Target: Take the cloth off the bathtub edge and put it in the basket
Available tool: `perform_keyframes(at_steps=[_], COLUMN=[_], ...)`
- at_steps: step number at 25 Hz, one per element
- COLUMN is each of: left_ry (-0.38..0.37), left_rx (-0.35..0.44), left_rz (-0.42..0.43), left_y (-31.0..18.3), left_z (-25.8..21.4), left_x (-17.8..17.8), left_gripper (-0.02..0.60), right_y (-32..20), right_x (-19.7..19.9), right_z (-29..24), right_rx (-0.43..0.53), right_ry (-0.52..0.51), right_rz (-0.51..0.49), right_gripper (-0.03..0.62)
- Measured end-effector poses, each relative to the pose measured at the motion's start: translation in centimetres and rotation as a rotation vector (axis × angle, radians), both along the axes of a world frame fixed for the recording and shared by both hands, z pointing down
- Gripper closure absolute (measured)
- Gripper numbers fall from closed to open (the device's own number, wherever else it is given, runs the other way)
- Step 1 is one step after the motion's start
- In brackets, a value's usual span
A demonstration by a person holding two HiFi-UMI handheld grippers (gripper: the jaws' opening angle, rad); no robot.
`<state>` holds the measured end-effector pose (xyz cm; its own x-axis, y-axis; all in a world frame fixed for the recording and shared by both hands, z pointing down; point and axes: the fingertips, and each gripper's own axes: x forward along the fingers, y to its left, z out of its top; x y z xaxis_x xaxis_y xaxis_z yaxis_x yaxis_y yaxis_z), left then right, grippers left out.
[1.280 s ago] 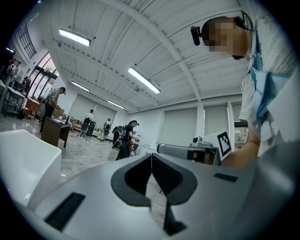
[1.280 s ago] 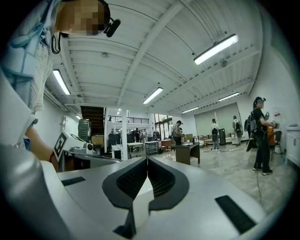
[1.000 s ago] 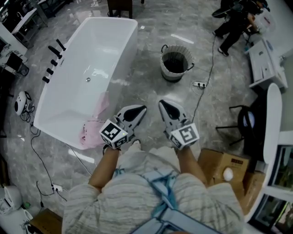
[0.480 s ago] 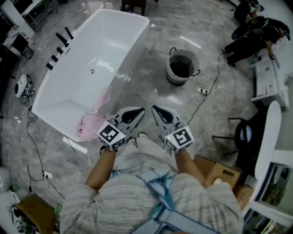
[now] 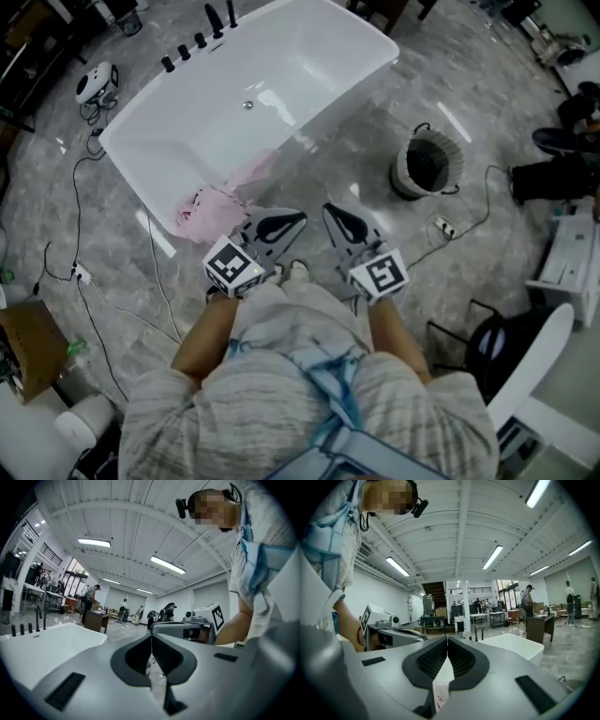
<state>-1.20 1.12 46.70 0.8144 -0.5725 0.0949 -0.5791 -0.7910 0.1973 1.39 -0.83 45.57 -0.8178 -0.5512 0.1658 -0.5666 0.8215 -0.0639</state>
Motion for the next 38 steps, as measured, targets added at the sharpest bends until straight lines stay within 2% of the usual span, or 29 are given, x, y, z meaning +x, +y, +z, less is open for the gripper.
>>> perform_keyframes(at_steps=[13, 21, 30, 34, 38], left_ry=[-0.076, -0.099, -0.15, -0.158, -0.204], left_rx=[-0.037, -0.052, -0.063, -0.075, -0.081], left_rz=[-0.39, -0.558, -0.569, -0.562, -0.544], left_y=[2.6, 5.1, 4.5, 3.5, 3.4], left_z=[3.1, 4.3, 7.0, 7.4, 9.0], left_x=[-11.3, -17.6, -23.8, -26.0, -27.4], left_gripper=[0.577, 0.577, 0.575, 0.575, 0.575], right_y=[1.7, 3.5, 4.6, 4.5, 4.3], right_x=[-11.3, -17.7, -24.0, -26.3, -27.7], right_z=[2.4, 3.6, 6.4, 7.5, 9.3], right_rx=[0.035, 0.04, 0.048, 0.038, 0.02], right_ry=[0.06, 0.069, 0.141, 0.171, 0.205], right_rz=[-0.445, -0.588, -0.694, -0.706, -0.699], right_gripper=[0.591, 0.591, 0.591, 0.589, 0.589])
